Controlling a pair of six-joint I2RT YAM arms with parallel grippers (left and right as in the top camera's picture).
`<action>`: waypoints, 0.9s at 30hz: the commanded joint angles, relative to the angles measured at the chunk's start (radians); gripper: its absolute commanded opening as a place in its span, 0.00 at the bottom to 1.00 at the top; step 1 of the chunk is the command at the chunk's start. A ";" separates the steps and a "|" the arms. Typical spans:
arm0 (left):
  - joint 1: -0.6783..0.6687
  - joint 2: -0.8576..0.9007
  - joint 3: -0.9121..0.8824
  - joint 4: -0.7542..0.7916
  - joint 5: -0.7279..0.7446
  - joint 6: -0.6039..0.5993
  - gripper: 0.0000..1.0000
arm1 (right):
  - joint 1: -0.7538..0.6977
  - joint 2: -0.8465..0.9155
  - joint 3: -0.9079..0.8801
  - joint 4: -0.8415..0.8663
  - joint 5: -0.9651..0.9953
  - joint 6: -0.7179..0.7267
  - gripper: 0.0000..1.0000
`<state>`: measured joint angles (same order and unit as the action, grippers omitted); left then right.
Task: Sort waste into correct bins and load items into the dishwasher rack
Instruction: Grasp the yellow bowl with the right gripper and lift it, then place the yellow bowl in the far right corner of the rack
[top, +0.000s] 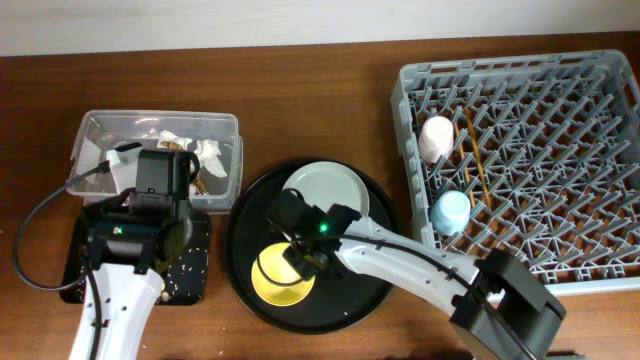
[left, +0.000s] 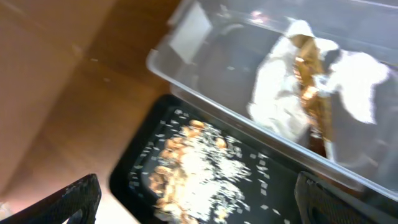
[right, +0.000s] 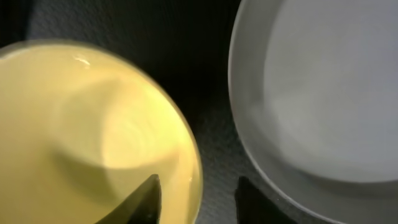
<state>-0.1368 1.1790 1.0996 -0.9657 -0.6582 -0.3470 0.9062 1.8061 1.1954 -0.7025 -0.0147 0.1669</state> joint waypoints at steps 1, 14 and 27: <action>0.002 0.000 0.000 -0.001 0.102 0.007 0.99 | 0.003 0.002 -0.019 0.009 -0.009 0.011 0.28; 0.002 0.000 0.000 -0.001 0.102 0.007 0.99 | 0.003 -0.019 0.018 0.007 -0.041 0.034 0.04; 0.002 0.000 0.000 -0.001 0.102 0.007 0.99 | -0.250 -0.229 0.187 -0.012 1.075 0.017 0.04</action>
<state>-0.1368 1.1790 1.0996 -0.9657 -0.5629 -0.3470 0.7467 1.6215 1.3636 -0.7494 0.5117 0.1829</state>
